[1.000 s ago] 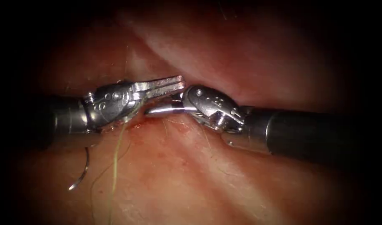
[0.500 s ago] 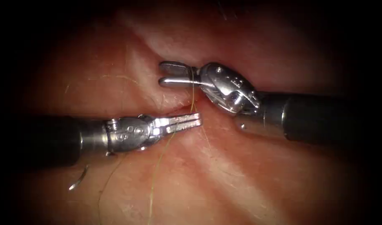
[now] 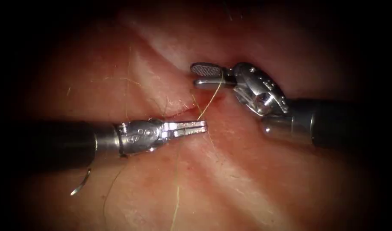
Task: Wound Closure
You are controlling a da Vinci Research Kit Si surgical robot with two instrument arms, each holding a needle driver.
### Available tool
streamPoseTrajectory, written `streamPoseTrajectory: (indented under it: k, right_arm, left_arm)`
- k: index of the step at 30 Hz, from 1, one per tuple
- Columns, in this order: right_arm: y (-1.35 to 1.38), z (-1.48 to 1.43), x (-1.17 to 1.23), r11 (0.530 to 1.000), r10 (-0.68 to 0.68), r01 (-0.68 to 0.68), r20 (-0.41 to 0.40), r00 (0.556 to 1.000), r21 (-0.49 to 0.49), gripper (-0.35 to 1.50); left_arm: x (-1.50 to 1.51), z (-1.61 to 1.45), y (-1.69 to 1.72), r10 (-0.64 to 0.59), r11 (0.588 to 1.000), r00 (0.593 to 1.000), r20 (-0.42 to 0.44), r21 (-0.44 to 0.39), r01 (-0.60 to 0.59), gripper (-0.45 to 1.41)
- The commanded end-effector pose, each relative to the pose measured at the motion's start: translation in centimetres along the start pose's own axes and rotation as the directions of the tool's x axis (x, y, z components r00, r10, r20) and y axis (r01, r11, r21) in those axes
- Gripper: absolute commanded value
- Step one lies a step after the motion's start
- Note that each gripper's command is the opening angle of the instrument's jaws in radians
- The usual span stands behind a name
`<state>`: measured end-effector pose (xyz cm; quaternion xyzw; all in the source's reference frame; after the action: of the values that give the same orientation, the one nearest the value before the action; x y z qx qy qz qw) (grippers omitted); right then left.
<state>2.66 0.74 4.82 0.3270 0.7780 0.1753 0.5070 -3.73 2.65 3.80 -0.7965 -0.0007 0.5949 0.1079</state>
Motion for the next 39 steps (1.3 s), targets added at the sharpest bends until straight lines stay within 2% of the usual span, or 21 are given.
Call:
streamPoseTrajectory:
  k: [1,2,8,11,17,21,24,28,36,38,39]
  right_arm:
    - [0.06,-0.01,-0.01,1.0,0.003,-0.003,-0.006,1.0,0.02,0.14]
    - [0.03,-0.06,0.0,0.998,0.011,-0.01,-0.01,1.0,0.061,0.15]
    - [-0.03,-0.13,0.02,0.987,0.029,-0.027,-0.01,1.0,0.158,0.15]
    - [-0.07,-0.16,0.02,0.973,-0.01,-0.004,0.056,0.998,0.231,0.12]
    - [-0.11,-0.21,0.01,0.946,-0.079,0.033,0.131,0.988,0.321,0.12]
    - [-0.15,-0.22,-0.05,0.907,-0.17,0.056,0.24,0.956,0.418,0.12]
    - [-0.16,-0.23,-0.1,0.881,-0.219,0.06,0.291,0.931,0.47,0.24]
    - [-0.16,-0.21,-0.14,0.848,-0.276,0.072,0.322,0.906,0.525,0.36]
    - [-0.11,-0.12,-0.21,0.793,-0.379,0.093,0.368,0.849,0.603,0.36]
    - [-0.1,-0.1,-0.3,0.781,-0.409,0.085,0.403,0.819,0.619,0.42]
    - [-0.12,-0.09,-0.4,0.773,-0.43,0.075,0.433,0.792,0.63,0.61]
  left_arm:
    - [-0.11,0.03,-0.04,-0.005,1.0,1.0,0.0,0.004,0.005,-0.45]
    - [-0.19,0.03,-0.12,-0.009,1.0,1.0,0.0,0.004,0.009,-0.45]
    - [-0.4,0.04,-0.27,-0.014,1.0,1.0,0.01,-0.003,0.014,-0.45]
    - [-0.56,0.03,-0.34,-0.019,1.0,1.0,0.024,-0.01,0.019,-0.45]
    - [-0.71,-0.07,-0.38,-0.04,0.999,0.998,0.041,-0.017,0.041,-0.45]
    - [-0.72,-0.11,-0.4,-0.046,0.999,0.998,0.043,-0.021,0.046,-0.45]
    - [-0.72,-0.11,-0.39,-0.052,0.998,0.998,0.043,-0.021,0.053,-0.45]
    - [-0.71,-0.11,-0.39,-0.063,0.998,0.997,0.043,-0.02,0.064,-0.45]
    - [-0.71,-0.1,-0.37,-0.069,0.997,0.997,0.042,-0.021,0.07,-0.45]
    - [-0.7,-0.09,-0.36,-0.069,0.997,0.997,0.042,-0.028,0.071,-0.45]
    - [-0.69,-0.09,-0.35,-0.07,0.997,0.997,0.043,-0.032,0.071,-0.45]
